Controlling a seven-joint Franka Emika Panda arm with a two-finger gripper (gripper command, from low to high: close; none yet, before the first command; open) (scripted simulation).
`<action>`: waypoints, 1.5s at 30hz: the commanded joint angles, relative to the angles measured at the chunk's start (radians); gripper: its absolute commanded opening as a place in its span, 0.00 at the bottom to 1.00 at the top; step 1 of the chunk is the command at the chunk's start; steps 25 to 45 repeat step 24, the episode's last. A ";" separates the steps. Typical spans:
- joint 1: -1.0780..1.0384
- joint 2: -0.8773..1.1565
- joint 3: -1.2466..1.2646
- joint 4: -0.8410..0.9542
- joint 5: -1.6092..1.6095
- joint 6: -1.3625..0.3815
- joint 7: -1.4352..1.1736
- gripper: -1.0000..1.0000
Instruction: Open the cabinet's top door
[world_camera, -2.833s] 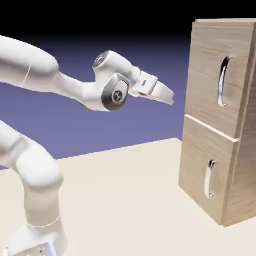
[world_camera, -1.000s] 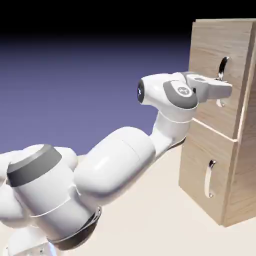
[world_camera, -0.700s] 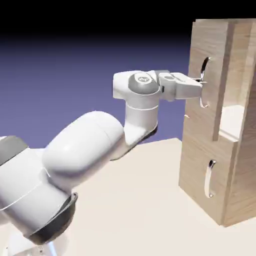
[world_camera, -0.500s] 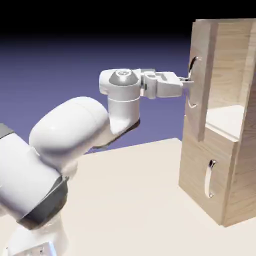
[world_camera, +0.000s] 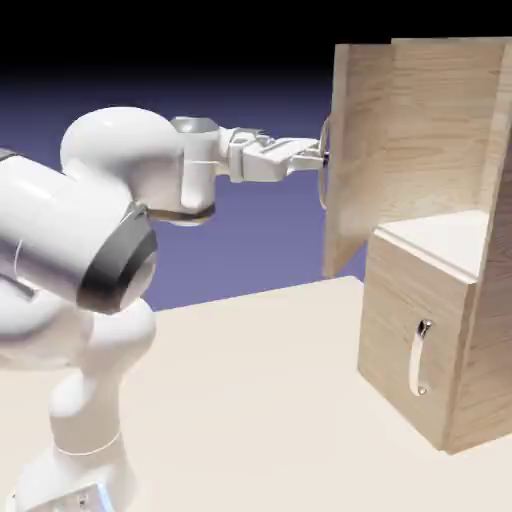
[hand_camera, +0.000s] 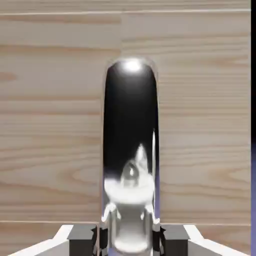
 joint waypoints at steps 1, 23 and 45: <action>0.016 0.036 0.005 0.021 0.034 -0.035 0.020 0.00; 0.145 0.818 -0.092 0.646 0.639 -0.339 0.212 0.00; 0.145 0.818 -0.092 0.646 0.639 -0.339 0.212 1.00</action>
